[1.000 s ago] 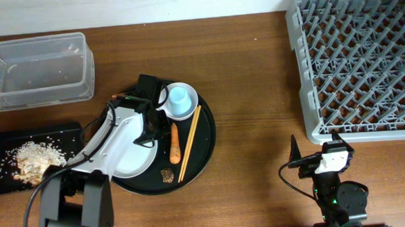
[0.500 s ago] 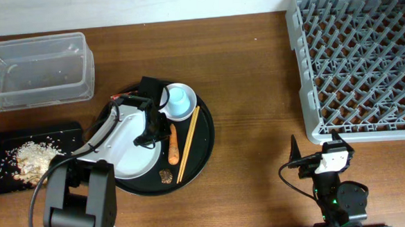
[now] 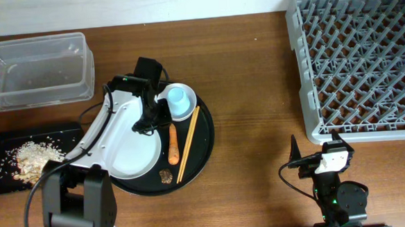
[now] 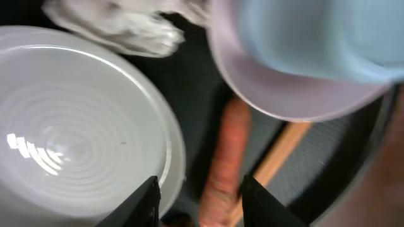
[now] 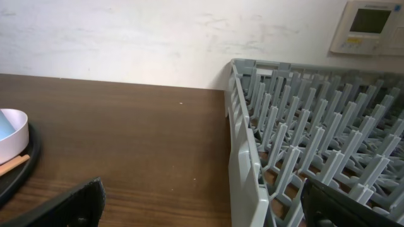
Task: Sort waste into correct bins and load items into the dishwasher rack
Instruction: 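Grasp the orange carrot with the left gripper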
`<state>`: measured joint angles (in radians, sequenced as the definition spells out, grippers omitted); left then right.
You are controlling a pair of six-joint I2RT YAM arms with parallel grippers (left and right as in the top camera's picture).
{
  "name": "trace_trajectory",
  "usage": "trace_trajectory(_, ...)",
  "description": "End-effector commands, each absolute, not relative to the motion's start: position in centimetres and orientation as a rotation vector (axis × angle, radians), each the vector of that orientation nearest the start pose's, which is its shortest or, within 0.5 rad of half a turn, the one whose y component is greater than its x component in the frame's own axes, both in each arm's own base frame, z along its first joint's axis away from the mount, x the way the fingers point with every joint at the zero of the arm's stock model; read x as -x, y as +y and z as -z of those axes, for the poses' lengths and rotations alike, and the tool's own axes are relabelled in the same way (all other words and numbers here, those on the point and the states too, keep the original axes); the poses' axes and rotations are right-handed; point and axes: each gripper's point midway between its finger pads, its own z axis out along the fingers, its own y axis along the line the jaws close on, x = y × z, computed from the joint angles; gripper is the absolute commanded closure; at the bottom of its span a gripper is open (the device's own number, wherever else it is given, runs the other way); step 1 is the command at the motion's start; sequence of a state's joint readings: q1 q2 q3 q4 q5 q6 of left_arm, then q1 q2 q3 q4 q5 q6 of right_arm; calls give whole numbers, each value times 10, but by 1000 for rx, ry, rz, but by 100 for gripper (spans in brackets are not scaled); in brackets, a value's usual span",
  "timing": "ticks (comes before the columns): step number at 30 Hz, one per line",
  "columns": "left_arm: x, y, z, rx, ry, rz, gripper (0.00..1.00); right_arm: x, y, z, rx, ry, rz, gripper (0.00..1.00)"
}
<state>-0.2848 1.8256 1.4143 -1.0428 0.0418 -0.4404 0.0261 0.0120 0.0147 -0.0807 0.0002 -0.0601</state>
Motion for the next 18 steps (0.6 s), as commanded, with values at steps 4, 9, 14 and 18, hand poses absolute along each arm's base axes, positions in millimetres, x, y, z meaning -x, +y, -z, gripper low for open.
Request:
trace_trajectory(4, -328, -132, -82, 27, 3111, 214, 55, -246, 6, -155, 72, 1649, 30, 2)
trace_trajectory(9, -323, -136, -66, -63, 3087, 74, 43, -246, 6, -155, 72, 1649, 30, 2)
trace_trajectory(14, -308, -140, -48, -104, 3116, 64, 43, -246, 6, -155, 72, 1649, 30, 2)
trace_trajectory(18, -304, -140, -42, -110, 3123, 58, 43, -246, 6, -155, 72, 1649, 30, 2)
